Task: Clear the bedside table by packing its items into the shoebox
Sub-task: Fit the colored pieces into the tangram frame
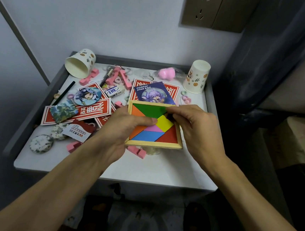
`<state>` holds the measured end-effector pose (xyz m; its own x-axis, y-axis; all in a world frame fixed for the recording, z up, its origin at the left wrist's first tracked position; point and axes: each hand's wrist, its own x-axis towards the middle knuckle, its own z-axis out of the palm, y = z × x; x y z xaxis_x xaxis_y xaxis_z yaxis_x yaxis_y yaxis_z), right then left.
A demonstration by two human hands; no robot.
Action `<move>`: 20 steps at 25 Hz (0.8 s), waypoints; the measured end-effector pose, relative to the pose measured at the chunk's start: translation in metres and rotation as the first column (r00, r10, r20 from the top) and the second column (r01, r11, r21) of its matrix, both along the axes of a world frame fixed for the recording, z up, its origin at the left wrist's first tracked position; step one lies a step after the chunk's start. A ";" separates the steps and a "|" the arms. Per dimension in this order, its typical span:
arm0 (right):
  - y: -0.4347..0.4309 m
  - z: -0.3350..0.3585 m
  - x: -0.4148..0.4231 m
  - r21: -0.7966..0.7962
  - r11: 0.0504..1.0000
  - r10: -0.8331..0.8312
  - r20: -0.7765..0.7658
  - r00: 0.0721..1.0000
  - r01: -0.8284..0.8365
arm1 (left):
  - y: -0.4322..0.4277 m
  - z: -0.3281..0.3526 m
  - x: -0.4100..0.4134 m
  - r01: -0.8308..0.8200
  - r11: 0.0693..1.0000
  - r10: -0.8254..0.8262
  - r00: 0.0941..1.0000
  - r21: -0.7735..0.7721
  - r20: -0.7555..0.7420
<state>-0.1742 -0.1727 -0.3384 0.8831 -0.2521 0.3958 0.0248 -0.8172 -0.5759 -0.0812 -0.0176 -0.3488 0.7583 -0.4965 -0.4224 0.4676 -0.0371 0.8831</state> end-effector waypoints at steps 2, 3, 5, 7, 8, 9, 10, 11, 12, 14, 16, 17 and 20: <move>-0.001 -0.002 0.001 0.115 0.992 -0.039 -0.029 0.999 0.042 | 0.000 0.000 0.000 0.014 1.000 -0.014 1.000 -0.017 -0.006; -0.002 -0.003 0.002 0.184 0.981 -0.059 -0.049 0.997 0.067 | 0.001 0.000 -0.001 0.023 0.999 -0.023 1.000 -0.028 -0.007; -0.003 -0.005 0.003 0.331 0.938 -0.091 -0.063 0.994 0.106 | 0.000 0.001 -0.002 0.045 0.998 -0.045 0.999 -0.045 -0.002; -0.004 -0.004 0.004 0.428 0.894 -0.119 -0.062 0.991 0.134 | -0.001 0.000 -0.003 0.057 0.997 -0.056 0.998 -0.043 0.016; -0.004 -0.005 0.005 0.460 0.874 -0.139 -0.070 0.988 0.155 | -0.002 0.000 -0.003 0.054 0.998 -0.053 0.998 -0.031 0.032; -0.005 -0.005 0.006 0.506 0.843 -0.160 -0.092 0.983 0.184 | -0.002 -0.001 -0.004 0.050 0.999 -0.049 0.998 -0.019 0.047; -0.005 -0.006 0.007 0.577 0.788 -0.172 -0.127 0.977 0.214 | -0.003 -0.001 -0.004 0.048 0.999 -0.047 0.997 -0.015 0.056; -0.004 -0.005 0.007 0.670 0.705 -0.161 -0.169 0.972 0.233 | -0.003 0.000 -0.004 0.045 0.999 -0.044 0.998 -0.017 0.055; -0.004 -0.005 0.007 0.762 0.601 -0.129 -0.204 0.970 0.240 | -0.004 0.000 -0.005 0.044 0.999 -0.043 0.998 -0.019 0.050; -0.002 -0.005 0.007 0.877 0.415 -0.055 -0.241 0.969 0.242 | -0.004 0.001 -0.006 0.051 0.999 -0.050 0.997 -0.013 0.051; 0.001 -0.005 0.008 0.904 0.361 -0.030 -0.235 0.972 0.230 | -0.005 0.001 -0.008 0.049 0.999 -0.049 0.997 -0.009 0.062; 0.003 -0.006 0.008 0.899 0.375 -0.037 -0.232 0.972 0.228 | -0.005 0.001 -0.008 0.046 0.999 -0.045 0.997 -0.008 0.068; 0.008 -0.007 0.006 0.887 0.414 -0.070 -0.191 0.979 0.203 | -0.007 0.003 -0.011 0.050 0.999 -0.050 0.995 0.002 0.086</move>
<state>-0.1678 -0.1643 -0.3451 0.8201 -0.5255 -0.2264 -0.1513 0.1823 -0.9715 -0.0919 -0.0245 -0.3462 0.7662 -0.5347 -0.3563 0.3872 -0.0582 0.9201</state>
